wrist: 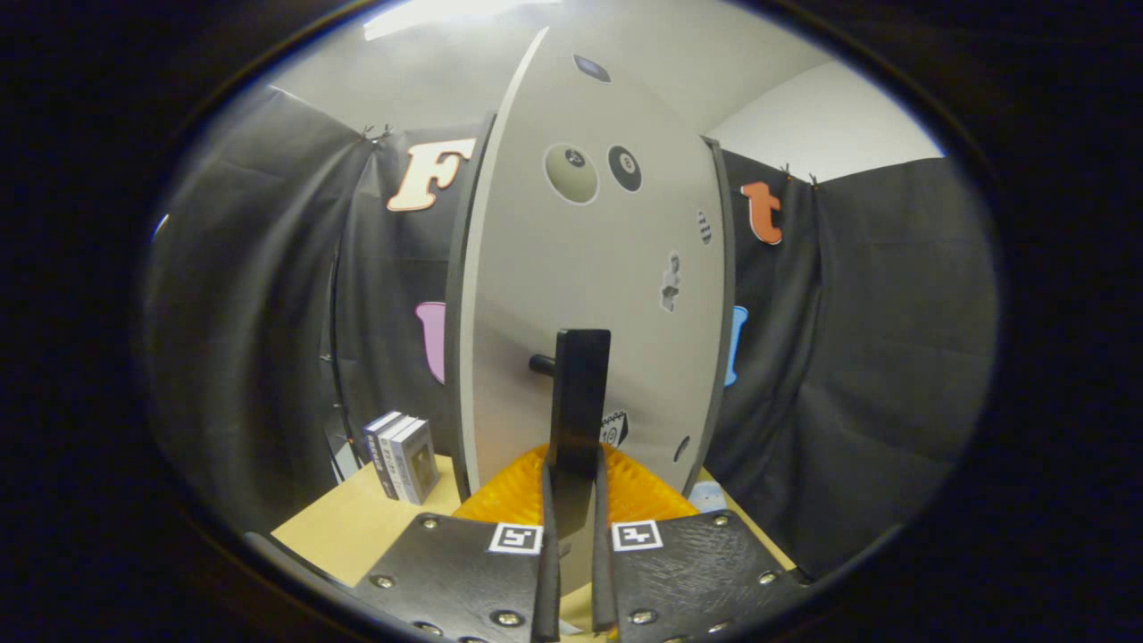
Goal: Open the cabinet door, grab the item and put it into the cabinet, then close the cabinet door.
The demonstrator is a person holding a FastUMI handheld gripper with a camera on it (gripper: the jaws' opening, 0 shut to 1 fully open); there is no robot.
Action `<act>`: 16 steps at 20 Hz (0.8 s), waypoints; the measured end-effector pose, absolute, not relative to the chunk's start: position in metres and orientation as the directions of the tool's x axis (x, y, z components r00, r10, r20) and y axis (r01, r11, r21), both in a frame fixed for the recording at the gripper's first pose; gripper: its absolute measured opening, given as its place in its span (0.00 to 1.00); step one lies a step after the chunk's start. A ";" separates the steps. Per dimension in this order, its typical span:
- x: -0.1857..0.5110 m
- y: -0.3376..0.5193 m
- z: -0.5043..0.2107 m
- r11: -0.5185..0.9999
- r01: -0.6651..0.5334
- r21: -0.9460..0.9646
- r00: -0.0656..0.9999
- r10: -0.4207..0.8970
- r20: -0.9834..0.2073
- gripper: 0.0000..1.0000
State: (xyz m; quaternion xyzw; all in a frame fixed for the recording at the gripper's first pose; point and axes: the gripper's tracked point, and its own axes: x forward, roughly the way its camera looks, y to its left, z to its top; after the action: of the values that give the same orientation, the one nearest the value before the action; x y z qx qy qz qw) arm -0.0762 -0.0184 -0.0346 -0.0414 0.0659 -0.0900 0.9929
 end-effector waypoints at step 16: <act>-0.153 -0.161 -0.028 0.895 0.443 -0.047 0.885 -0.445 -0.135 0.13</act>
State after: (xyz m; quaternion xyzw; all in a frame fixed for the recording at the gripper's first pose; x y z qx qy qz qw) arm -0.1532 -0.1613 -0.0276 -0.0076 0.0713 -0.2285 0.9709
